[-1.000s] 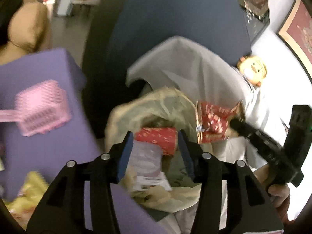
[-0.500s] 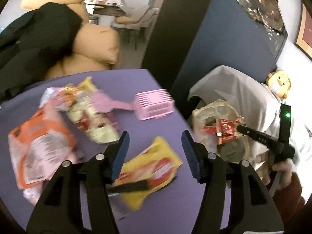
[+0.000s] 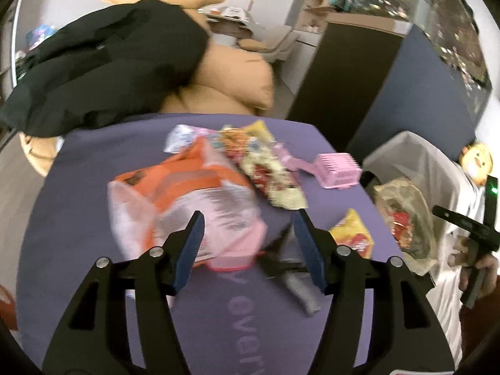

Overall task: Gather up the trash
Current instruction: 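Move the right tool back over the table toward the yellow wrapper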

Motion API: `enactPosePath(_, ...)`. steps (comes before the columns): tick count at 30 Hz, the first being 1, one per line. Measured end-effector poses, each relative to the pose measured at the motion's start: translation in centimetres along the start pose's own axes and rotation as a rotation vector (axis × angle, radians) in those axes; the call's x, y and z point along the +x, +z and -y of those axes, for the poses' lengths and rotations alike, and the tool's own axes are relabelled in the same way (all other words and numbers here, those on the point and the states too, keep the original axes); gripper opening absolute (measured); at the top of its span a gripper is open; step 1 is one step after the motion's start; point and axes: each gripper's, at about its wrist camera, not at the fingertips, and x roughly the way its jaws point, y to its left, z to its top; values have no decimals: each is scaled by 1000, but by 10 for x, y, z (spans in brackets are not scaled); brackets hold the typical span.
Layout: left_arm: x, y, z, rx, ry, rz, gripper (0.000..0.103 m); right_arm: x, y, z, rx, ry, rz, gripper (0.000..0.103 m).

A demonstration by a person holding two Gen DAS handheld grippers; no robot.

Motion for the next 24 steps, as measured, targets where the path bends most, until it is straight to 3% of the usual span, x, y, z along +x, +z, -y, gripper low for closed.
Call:
enactPosePath(4, -7, -3, -27, -49, 43, 3, 56, 0, -4, -40, -105, 111, -14, 71)
enactPosePath(6, -10, -5, -37, -63, 61, 2, 56, 1, -8, -63, -154, 170, -20, 71)
enactPosePath(15, -19, -12, -67, -112, 95, -3, 57, 30, -21, -135, -293, 242, -88, 71)
enactPosePath(19, -20, -13, -70, -108, 78, -5, 57, 42, -18, -159, -343, 217, -99, 71)
enactPosePath(24, -17, -15, -76, -113, 74, -21, 57, 58, -2, -185, -371, 294, -67, 71)
